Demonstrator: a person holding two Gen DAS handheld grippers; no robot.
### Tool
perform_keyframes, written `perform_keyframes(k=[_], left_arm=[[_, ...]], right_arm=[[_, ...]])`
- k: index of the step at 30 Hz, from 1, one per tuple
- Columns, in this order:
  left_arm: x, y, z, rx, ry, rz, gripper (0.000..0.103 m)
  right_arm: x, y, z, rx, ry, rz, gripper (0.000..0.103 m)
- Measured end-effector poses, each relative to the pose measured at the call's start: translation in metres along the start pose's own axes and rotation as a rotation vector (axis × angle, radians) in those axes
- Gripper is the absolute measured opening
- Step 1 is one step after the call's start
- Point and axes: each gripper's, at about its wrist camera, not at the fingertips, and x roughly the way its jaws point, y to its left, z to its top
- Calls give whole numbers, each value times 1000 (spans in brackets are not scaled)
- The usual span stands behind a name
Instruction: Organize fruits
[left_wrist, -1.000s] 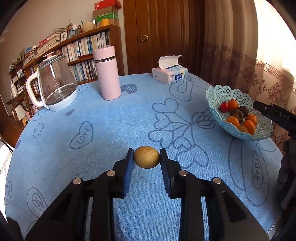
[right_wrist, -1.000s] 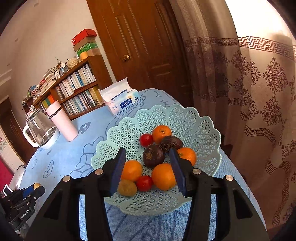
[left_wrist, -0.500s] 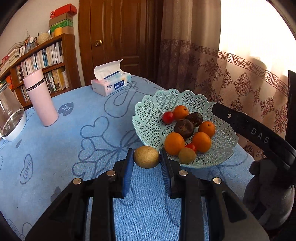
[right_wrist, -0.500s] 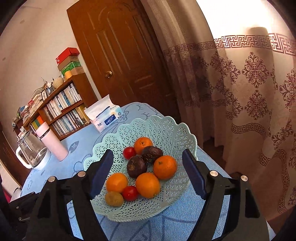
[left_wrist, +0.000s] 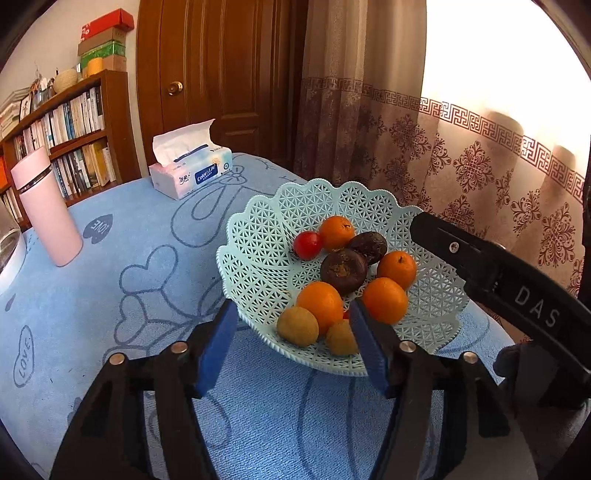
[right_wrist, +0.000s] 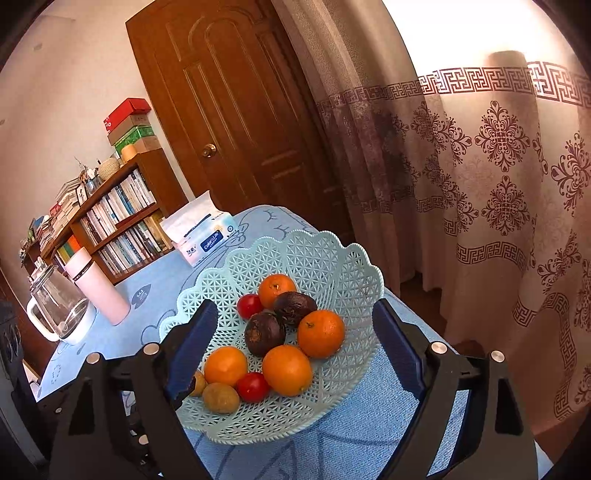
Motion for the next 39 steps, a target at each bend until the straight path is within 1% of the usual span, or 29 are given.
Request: perform_keyframes(k=[2, 6, 8, 9, 10, 13, 16, 21, 23, 24, 26, 34, 39], left_arm=[[-3, -1, 0, 10, -9, 6, 69], [-10, 6, -2, -9, -18, 21, 72], [-13, 10, -4, -16, -22, 45, 78], [-14, 11, -5, -19, -26, 57, 85], [-16, 13, -6, -19, -31, 72, 88], [-19, 17, -8, -18, -40, 120, 90], [-21, 19, -9, -12, -45, 148, 91], [-26, 15, -9, 20, -62, 186, 92], [-27, 16, -9, 22, -70, 232, 95], [-28, 17, -9, 19, -71, 241, 97], [-29, 21, -9, 4, -69, 249, 98], [-29, 24, -9, -1, -72, 310, 98], [-27, 21, -9, 17, -77, 320, 98]], right_arm=[[-1, -2, 0, 10, -8, -8, 94], [-3, -7, 2, 31, -24, -29, 96], [-3, -10, 2, 41, -17, -31, 97], [-3, -11, 1, 43, -10, -30, 97], [-3, -12, 1, 44, 0, -28, 97], [-6, -15, -6, 36, 38, -18, 98], [-13, -12, -16, 1, 69, -3, 98], [-22, 4, -26, -99, 76, 12, 100], [-23, 12, -30, -145, 76, 8, 100], [-24, 16, -32, -166, 75, 9, 100], [-25, 21, -35, -195, 72, 4, 100], [-21, 22, -36, -203, 92, -10, 100], [-19, 23, -36, -207, 97, -12, 100]])
